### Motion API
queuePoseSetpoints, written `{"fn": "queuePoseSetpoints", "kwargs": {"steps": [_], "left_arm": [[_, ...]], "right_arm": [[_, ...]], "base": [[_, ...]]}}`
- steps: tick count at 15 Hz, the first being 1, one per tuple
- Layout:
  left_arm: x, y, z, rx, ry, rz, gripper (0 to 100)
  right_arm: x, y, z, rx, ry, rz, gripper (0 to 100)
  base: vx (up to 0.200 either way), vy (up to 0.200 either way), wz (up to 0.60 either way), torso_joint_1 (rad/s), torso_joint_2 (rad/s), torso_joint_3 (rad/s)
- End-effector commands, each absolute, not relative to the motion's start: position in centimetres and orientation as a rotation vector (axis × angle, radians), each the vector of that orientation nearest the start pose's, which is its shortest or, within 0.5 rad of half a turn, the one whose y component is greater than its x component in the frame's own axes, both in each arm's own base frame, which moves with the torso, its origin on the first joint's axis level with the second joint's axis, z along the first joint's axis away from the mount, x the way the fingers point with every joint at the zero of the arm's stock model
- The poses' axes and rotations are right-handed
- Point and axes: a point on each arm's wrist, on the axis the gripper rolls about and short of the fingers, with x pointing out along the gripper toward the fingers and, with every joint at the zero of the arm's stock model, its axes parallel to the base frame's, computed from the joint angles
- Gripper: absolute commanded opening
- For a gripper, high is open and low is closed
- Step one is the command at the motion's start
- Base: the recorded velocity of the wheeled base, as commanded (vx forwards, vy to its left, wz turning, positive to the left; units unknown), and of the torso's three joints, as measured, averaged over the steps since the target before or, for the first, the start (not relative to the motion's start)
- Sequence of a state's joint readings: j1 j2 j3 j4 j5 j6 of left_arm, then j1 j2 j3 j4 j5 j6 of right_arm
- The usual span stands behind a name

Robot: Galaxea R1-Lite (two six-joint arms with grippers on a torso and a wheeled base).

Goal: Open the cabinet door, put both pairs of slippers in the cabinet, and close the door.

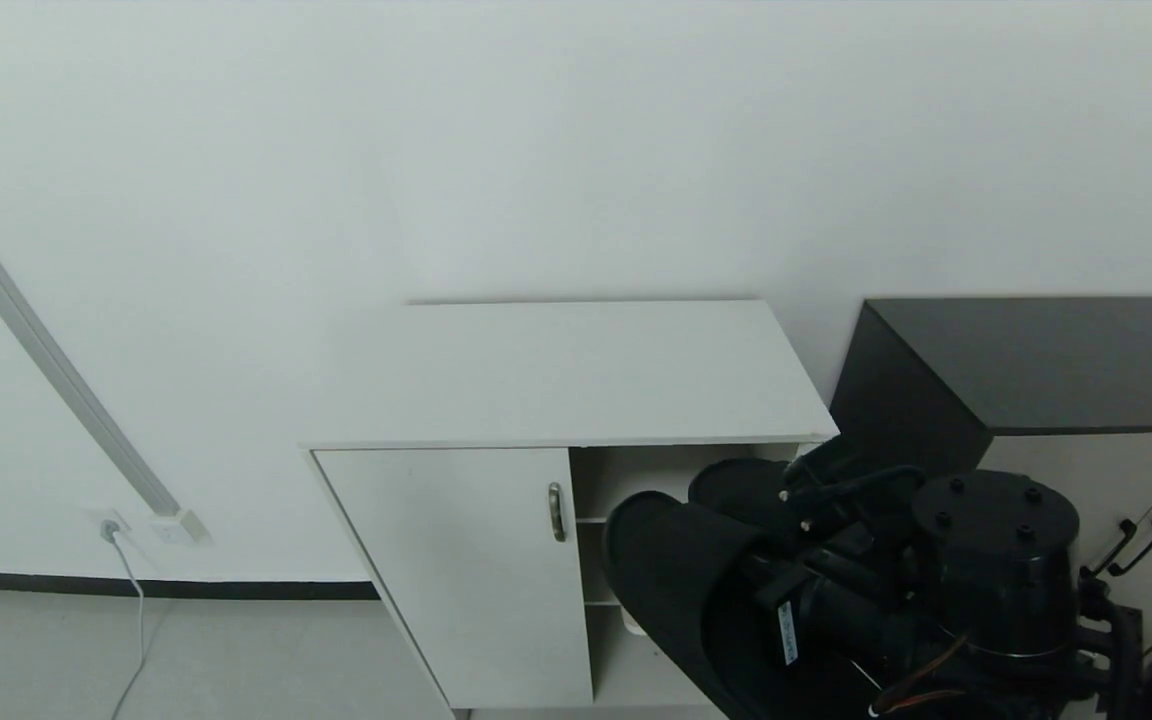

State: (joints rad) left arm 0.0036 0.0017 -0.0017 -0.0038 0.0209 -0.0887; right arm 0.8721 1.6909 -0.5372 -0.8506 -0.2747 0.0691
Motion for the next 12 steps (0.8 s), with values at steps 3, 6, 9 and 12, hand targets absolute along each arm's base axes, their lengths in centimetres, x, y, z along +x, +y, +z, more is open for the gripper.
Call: {"fn": "queuePoseSetpoints", "kwargs": {"steps": [3,6,9,12], "left_arm": [[-2.27,0.04,7.64,-0.089,-0.004,0.024,0],[-2.27,0.04,7.64,-0.089,-0.004,0.024,0],[-2.27,0.04,7.64,-0.089,-0.004,0.024,0],[-2.27,0.04,7.64,-0.089,-0.004,0.024,0]], "right_arm": [[18.02,20.53,13.76,-0.102,0.280,0.584,0],[18.00,20.51,13.65,-0.104,0.284,0.583,0],[17.75,20.67,13.38,-0.112,0.293,0.593,0],[17.76,20.75,13.27,-0.114,0.295,0.595,0]], "base": [[0.000,0.000,0.00,-0.186,0.44,0.251],[0.000,0.000,0.00,-0.230,0.54,0.305],[0.000,0.000,0.00,-0.220,0.54,0.318],[0.000,0.000,0.00,-0.203,0.53,0.318]]}}
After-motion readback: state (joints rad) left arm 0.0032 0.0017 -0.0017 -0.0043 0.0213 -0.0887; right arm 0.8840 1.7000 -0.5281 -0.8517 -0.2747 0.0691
